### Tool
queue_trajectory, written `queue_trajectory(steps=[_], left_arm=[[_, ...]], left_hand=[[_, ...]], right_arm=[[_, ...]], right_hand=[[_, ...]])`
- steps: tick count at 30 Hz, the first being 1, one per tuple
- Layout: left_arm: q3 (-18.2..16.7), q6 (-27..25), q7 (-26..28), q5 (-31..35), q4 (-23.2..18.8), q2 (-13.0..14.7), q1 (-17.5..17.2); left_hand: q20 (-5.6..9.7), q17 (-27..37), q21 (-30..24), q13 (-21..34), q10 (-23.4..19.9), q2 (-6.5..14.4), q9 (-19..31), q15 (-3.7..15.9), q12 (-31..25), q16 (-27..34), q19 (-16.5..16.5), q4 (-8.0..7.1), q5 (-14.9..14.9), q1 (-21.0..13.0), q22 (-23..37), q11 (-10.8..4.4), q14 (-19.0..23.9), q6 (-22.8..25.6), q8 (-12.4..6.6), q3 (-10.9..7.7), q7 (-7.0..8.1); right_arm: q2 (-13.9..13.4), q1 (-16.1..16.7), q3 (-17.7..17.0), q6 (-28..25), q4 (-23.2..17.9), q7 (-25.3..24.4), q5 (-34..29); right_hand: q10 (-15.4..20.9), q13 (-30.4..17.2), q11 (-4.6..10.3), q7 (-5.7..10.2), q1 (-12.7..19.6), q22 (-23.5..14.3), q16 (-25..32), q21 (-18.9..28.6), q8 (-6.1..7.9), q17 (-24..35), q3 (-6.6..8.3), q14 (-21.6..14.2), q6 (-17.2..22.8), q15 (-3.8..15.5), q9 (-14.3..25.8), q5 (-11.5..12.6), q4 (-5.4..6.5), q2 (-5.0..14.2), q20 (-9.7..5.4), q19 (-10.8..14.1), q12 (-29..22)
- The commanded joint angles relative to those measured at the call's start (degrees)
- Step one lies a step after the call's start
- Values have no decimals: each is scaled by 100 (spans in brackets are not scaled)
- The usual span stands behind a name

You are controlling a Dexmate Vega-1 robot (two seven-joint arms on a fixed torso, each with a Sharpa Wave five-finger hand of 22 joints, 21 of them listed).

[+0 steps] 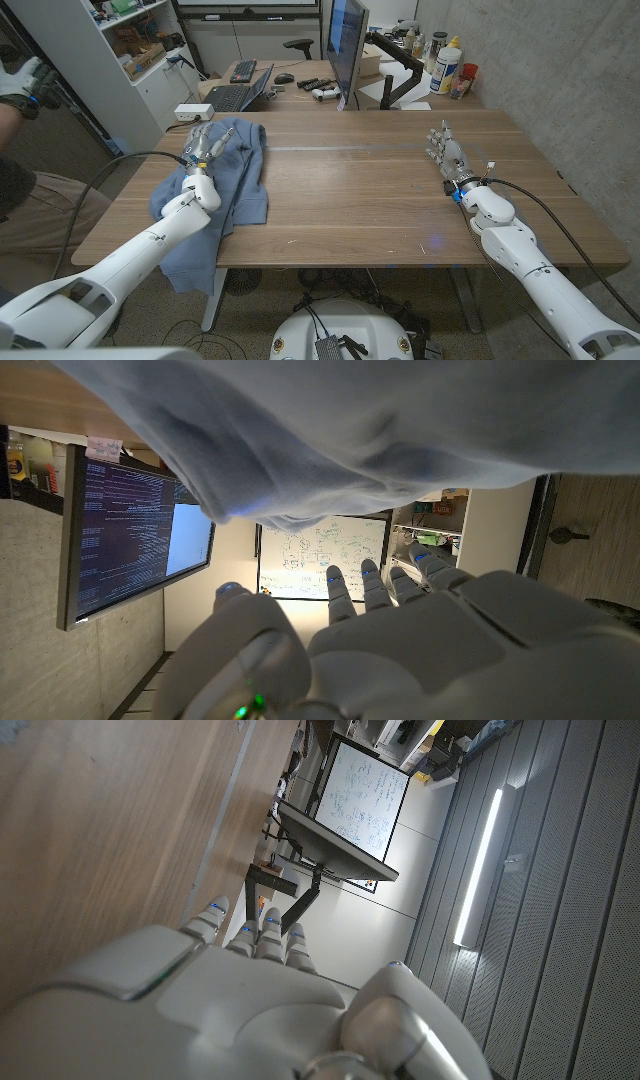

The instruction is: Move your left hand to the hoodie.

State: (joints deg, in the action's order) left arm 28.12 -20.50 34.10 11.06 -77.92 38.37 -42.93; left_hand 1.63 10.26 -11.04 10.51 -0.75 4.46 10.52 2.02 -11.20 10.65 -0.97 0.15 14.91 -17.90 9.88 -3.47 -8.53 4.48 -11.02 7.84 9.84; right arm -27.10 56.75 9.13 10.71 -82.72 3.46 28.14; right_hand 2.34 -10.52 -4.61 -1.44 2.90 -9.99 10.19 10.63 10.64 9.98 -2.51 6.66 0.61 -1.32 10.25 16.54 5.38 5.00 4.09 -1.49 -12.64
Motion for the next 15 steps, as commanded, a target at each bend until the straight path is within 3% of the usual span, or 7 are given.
queue_trajectory(steps=[1,15], left_arm=[[107,65,-52,-28,153,-31,126],[195,40,-134,-58,247,-23,201]], left_hand=[[39,9,-6,25,35,18,32,228,-18,-1,19,31,25,45,17,-26,-64,-27,5,-6,12],[25,9,-8,26,41,24,33,216,-20,4,25,35,31,45,17,-13,-55,-53,9,-8,11]], right_arm=[[-13,16,-25,6,6,-13,3],[-16,48,-23,-15,-32,-39,1]], right_hand=[[-12,-22,10,23,-47,-29,36,60,27,29,-8,12,4,58,35,-19,42,65,25,-44,6],[0,-21,19,22,-46,-29,37,61,28,28,-8,3,6,48,34,-21,43,64,27,-41,2]])
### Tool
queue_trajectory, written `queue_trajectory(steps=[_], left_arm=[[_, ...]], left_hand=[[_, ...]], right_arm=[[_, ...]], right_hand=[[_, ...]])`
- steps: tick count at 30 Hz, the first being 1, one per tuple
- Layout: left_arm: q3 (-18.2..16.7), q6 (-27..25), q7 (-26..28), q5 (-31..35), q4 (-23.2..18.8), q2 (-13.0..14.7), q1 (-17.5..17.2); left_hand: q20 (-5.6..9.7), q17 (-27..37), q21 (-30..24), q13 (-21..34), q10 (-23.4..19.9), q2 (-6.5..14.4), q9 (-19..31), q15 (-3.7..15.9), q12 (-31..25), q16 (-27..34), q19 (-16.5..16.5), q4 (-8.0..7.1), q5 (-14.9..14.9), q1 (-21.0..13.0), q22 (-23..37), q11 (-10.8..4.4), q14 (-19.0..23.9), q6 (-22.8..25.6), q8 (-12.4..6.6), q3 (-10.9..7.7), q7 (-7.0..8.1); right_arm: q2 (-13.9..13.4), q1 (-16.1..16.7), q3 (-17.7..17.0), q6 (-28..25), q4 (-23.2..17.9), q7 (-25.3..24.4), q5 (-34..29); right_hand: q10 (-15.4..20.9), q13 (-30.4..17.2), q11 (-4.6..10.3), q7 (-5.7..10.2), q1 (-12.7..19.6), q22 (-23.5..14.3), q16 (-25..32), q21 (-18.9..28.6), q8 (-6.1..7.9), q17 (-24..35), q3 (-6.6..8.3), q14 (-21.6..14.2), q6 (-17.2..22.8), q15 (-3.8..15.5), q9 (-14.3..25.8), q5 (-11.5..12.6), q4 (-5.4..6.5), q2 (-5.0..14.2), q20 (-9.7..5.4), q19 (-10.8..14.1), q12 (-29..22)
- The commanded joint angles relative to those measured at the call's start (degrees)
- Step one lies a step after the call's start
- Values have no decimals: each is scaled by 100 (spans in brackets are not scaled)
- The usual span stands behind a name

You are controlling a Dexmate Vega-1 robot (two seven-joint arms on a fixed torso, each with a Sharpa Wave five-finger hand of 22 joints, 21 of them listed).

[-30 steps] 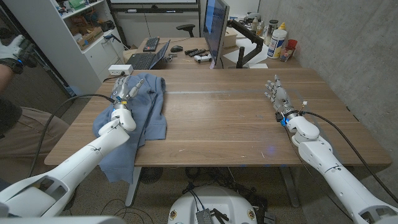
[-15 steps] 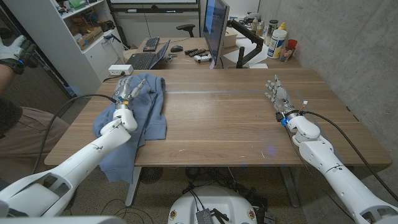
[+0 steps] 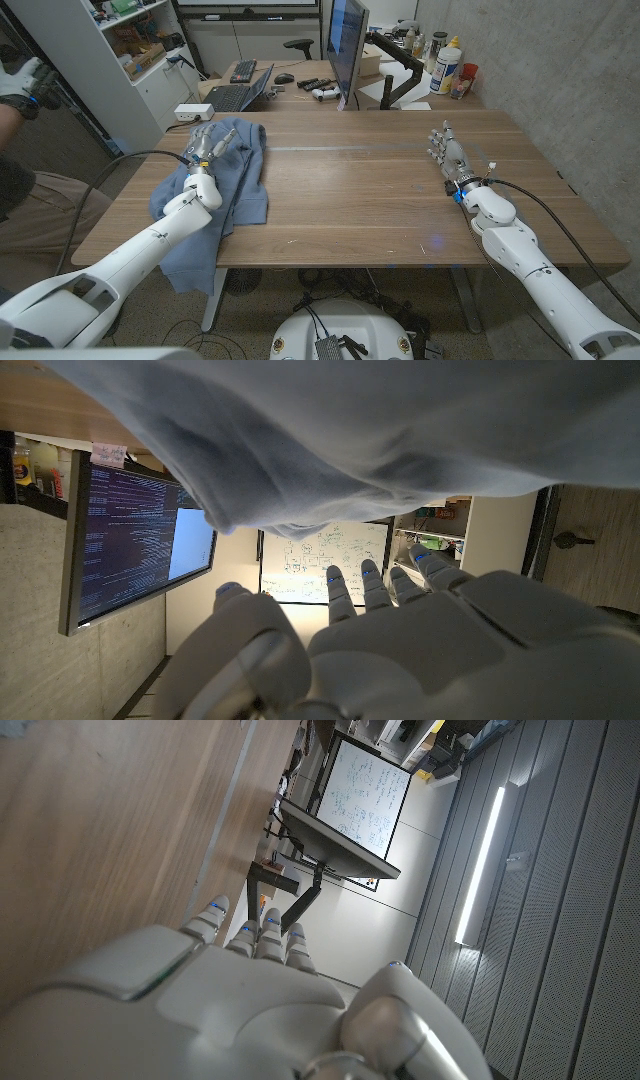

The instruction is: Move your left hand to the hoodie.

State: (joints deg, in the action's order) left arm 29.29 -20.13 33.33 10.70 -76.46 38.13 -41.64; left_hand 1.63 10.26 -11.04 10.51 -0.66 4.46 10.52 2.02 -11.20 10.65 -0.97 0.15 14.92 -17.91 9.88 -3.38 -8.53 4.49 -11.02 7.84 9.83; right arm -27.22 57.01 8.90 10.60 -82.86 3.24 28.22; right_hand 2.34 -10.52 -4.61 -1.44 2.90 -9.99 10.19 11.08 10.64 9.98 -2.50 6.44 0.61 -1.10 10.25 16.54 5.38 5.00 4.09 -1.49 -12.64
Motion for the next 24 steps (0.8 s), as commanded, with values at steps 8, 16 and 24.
queue_trajectory(steps=[8,16,24], left_arm=[[87,23,-116,-97,157,-2,94],[94,98,-36,-114,214,-25,104],[99,149,57,-115,268,-59,127]], left_hand=[[22,9,-8,26,38,27,33,215,-21,9,27,38,34,45,17,-10,-44,-58,7,-8,-1],[14,9,-6,26,52,30,34,222,-19,6,23,40,37,46,17,-18,-49,-92,15,-9,5],[11,9,-4,26,58,33,34,222,-19,5,20,43,39,46,17,-28,-54,-94,11,-9,7]], right_arm=[[-10,29,-3,-4,-25,-28,-11],[-32,24,-5,-9,-35,-17,-17],[-40,0,-10,52,21,17,-26]], right_hand=[[-4,-21,16,25,-46,-29,36,16,27,28,-8,23,5,21,34,-22,43,65,26,-42,4],[-3,-21,20,24,-46,-29,33,15,26,28,-7,26,2,19,34,-22,43,66,28,-44,4],[-5,-21,21,21,-44,-29,32,15,27,28,-6,27,3,15,34,-23,43,67,30,-45,5]])
